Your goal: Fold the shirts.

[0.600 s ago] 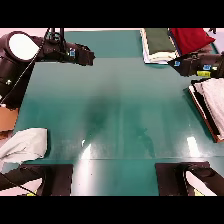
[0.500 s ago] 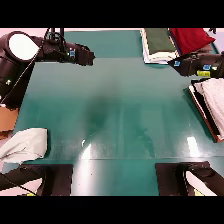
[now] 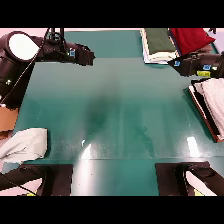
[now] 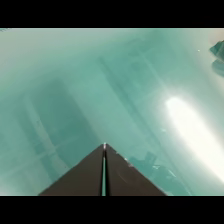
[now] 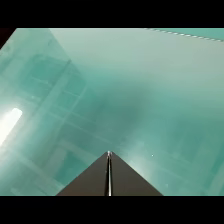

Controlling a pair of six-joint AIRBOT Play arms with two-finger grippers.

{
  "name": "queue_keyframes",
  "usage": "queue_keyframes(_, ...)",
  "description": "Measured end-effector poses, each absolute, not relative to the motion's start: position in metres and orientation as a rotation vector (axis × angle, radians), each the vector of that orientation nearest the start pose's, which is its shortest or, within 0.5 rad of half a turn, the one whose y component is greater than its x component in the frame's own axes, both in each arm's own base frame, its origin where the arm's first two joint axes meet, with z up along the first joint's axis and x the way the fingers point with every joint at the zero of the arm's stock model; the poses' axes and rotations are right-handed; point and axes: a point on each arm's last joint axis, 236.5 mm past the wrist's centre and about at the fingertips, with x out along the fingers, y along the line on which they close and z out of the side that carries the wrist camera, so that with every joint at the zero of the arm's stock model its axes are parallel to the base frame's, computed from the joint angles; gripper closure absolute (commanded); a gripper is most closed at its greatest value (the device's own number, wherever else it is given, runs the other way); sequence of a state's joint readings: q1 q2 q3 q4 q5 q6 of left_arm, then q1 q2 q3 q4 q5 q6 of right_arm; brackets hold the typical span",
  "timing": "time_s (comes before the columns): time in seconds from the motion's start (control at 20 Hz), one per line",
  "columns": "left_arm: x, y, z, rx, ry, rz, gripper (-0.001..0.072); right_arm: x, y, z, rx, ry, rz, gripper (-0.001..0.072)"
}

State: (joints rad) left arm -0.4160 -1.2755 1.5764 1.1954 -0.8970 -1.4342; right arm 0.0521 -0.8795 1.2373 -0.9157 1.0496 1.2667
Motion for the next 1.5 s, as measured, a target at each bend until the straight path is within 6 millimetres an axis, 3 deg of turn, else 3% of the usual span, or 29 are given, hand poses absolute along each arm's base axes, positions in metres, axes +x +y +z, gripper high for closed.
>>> queue_keyframes(0.25, 0.43, -0.261, 0.245, -0.088, 0.567, -0.651, 0.0684, 0.348, 0.145, 0.245, 0.202, 0.614, 0.582, 0.0691)
queue_keyframes(0.35, 0.429, -0.247, 0.247, -0.063, 0.574, -0.625, 0.0684, 0.346, 0.145, 0.243, 0.2, 0.623, 0.586, 0.0691)
queue_keyframes(0.45, 0.424, -0.212, 0.244, -0.008, 0.615, -0.56, 0.0685, 0.345, 0.146, 0.242, 0.199, 0.629, 0.589, 0.0691)
queue_keyframes(0.55, 0.409, -0.164, 0.233, 0.037, 0.691, -0.468, 0.0684, 0.344, 0.146, 0.242, 0.199, 0.631, 0.59, 0.0691)
queue_keyframes(0.7, 0.369, -0.082, 0.195, 0.093, 0.846, -0.284, 0.0681, 0.344, 0.146, 0.242, 0.198, 0.633, 0.591, 0.0691)
queue_keyframes(0.75, 0.349, -0.052, 0.172, 0.113, 0.926, -0.209, 0.0624, 0.344, 0.146, 0.242, 0.198, 0.633, 0.591, 0.0691)
queue_keyframes(0.8, 0.329, -0.024, 0.149, 0.127, 1.005, -0.134, 0.0301, 0.344, 0.146, 0.242, 0.198, 0.633, 0.591, 0.0691)
queue_keyframes(0.85, 0.31, -0.002, 0.126, 0.131, 1.085, -0.069, 0.0054, 0.344, 0.146, 0.242, 0.198, 0.633, 0.591, 0.0691)
queue_keyframes(0.95, 0.273, 0.033, 0.079, 0.123, 1.231, 0.04, 0.005, 0.344, 0.146, 0.242, 0.199, 0.631, 0.59, 0.0691)
queue_keyframes(1.05, 0.243, 0.053, 0.036, 0.106, 1.345, 0.105, 0.005, 0.345, 0.146, 0.242, 0.199, 0.629, 0.589, 0.0691)
queue_keyframes(1.2, 0.211, 0.063, -0.011, 0.092, 1.452, 0.144, 0.0053, 0.345, 0.146, 0.243, 0.199, 0.627, 0.588, 0.0691)
queue_keyframes(1.25, 0.203, 0.065, -0.023, 0.089, 1.478, 0.153, 0.0204, 0.345, 0.146, 0.243, 0.199, 0.626, 0.588, 0.0691)
queue_keyframes(1.3, 0.197, 0.065, -0.03, 0.081, 1.497, 0.159, 0.0461, 0.345, 0.146, 0.243, 0.199, 0.626, 0.588, 0.0691)
queue_keyframes(1.35, 0.193, 0.065, -0.034, 0.073, 1.509, 0.166, 0.0614, 0.345, 0.145, 0.243, 0.2, 0.625, 0.587, 0.0691)
queue_keyframes(1.4, 0.191, 0.066, -0.036, 0.069, 1.514, 0.175, 0.0683, 0.346, 0.145, 0.243, 0.2, 0.622, 0.586, 0.0691)
queue_keyframes(1.5, 0.197, 0.068, -0.026, 0.058, 1.49, 0.187, 0.0685, 0.347, 0.145, 0.245, 0.202, 0.614, 0.583, 0.0691)
